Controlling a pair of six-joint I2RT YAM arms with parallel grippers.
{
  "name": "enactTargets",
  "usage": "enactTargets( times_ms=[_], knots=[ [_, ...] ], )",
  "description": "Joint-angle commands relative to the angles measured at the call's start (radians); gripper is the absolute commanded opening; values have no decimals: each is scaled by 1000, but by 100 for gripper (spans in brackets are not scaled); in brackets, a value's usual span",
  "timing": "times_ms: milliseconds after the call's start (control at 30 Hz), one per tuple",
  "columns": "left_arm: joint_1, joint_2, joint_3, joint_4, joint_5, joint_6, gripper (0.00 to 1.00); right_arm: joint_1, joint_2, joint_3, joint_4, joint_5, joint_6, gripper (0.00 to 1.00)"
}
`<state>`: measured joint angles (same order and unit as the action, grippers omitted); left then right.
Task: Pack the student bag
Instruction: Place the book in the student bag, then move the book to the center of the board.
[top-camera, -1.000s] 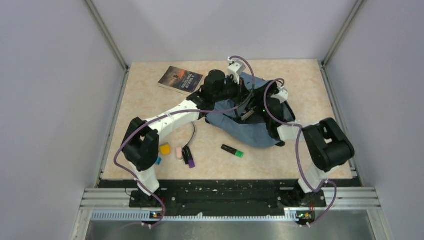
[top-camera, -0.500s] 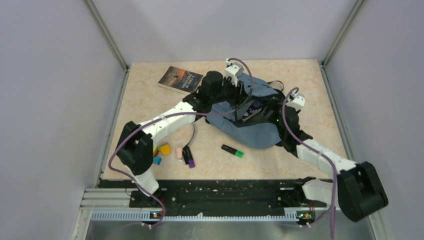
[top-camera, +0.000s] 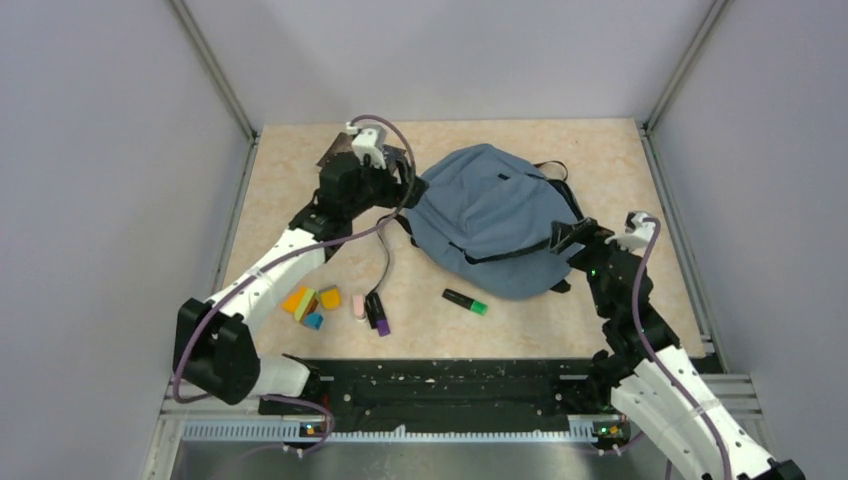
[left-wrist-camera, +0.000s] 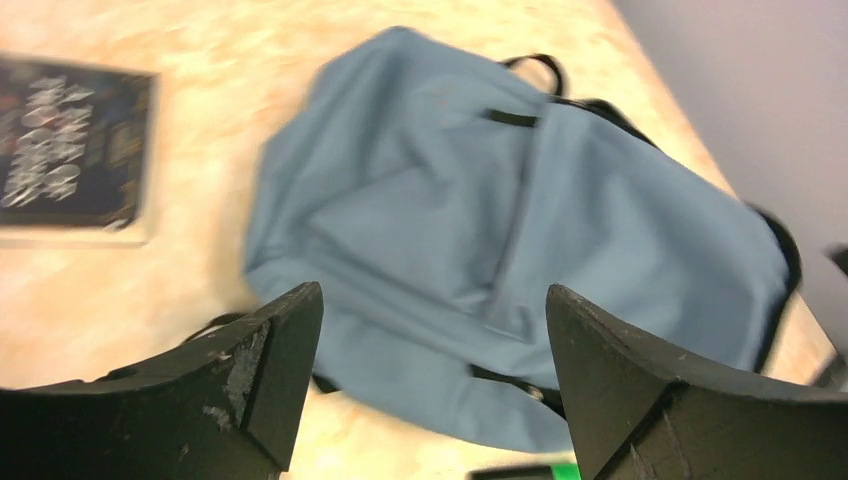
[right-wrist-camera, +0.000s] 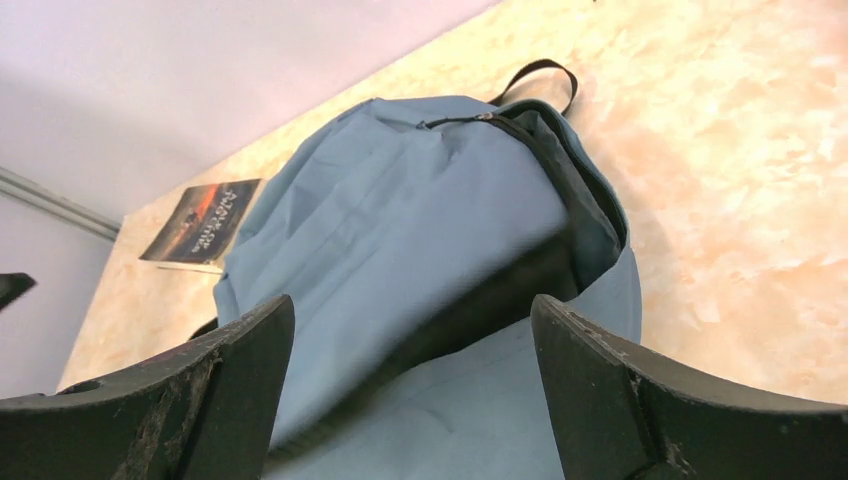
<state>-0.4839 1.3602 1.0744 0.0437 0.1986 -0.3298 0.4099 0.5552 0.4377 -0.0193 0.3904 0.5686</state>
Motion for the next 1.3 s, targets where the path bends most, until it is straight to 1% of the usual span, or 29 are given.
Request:
enactTargets(
  times_ms=[0,33,133,167,200,233,300,433,567,700,833,1000,1133,1167,1267],
  knots=[
    [123,4,-32,-3,-70,-124,86,9,-69,9,-59,11,-12,86],
    [145,23,-28,-17,-89,-141,86,9,-74,18,-65,18,-15,86],
    [190,97,-43,41,-127,-173,86,9,-77,35,-73,25,-20,86],
    [197,125,-38,54,-166,-178,86,10,-77,36,-73,23,-20,86],
    [213,157,-25,54,-178,-206,86,9,-75,36,-70,21,-19,86],
    [233,189,-10,62,-160,-251,86,9,-76,35,-66,15,-18,86],
    [271,243,-9,133,-114,-350,86,9,-76,37,-68,7,-15,86],
    [301,352,-42,322,-146,-520,85,9,-78,38,-77,3,-4,86],
    [316,474,-32,450,-189,-667,83,9,-79,44,-76,-18,-2,86],
    [317,568,23,452,-255,-727,82,9,-80,50,-79,-23,-6,86],
    [317,626,39,446,-307,-771,82,9,-82,49,-74,-23,-15,86],
    [321,699,119,417,-285,-774,81,9,-85,51,-68,-25,-27,86],
    [321,730,148,400,-288,-777,76,9,-90,51,-73,-17,-34,85],
    [321,738,157,392,-284,-774,72,9,-94,49,-74,-14,-35,85],
    [321,756,172,386,-271,-772,56,9,-107,43,-75,-11,-36,85]
  ],
)
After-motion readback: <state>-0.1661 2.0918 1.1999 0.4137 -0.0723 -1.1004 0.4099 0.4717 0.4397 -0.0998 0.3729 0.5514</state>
